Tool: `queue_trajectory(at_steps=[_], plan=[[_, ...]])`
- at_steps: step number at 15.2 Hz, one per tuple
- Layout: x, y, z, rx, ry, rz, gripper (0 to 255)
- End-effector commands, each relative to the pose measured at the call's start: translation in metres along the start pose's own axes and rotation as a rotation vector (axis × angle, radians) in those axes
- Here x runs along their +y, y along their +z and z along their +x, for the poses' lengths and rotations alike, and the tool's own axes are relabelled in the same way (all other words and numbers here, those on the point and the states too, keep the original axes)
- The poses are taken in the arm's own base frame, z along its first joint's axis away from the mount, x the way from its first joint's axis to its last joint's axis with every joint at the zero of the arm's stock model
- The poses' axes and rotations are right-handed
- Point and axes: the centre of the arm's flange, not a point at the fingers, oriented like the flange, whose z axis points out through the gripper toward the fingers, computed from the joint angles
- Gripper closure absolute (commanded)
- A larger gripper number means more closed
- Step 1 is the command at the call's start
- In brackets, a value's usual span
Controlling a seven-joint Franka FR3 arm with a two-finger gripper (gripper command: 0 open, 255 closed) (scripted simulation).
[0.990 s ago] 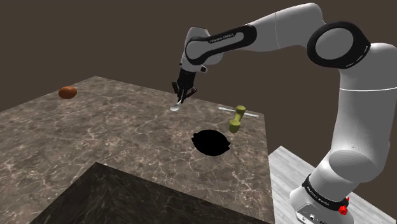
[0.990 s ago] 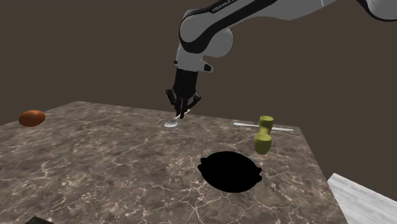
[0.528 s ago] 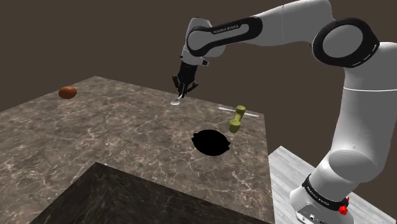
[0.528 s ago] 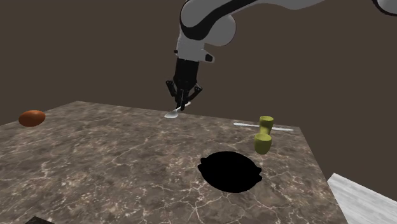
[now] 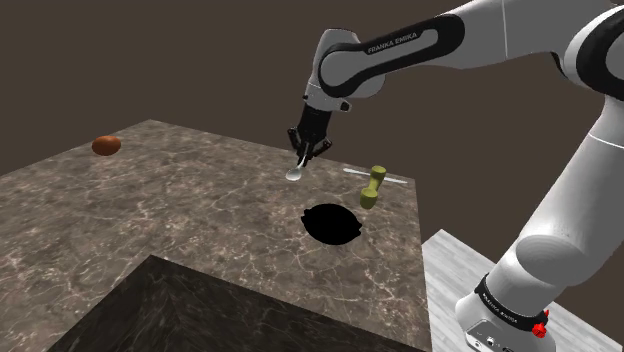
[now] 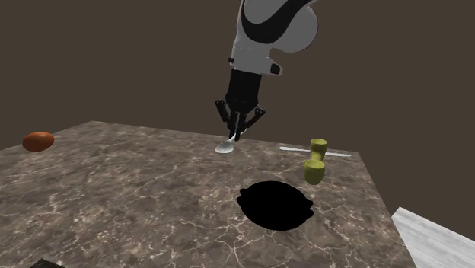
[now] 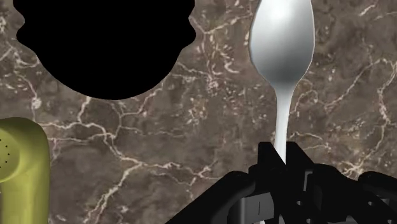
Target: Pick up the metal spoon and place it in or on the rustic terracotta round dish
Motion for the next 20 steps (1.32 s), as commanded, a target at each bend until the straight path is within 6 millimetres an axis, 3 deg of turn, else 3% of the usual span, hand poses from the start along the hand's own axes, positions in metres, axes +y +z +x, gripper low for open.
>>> queue_trajectory(at_steps=[1, 11, 20], plan=[[0.022, -0.001, -0.015, 0.0, 0.001, 0.0, 255], [0.124, -0.011, -0.098, 0.0, 0.001, 0.0, 255], [0.131, 0.036, -0.091, 0.0, 0.001, 0.0, 255]])
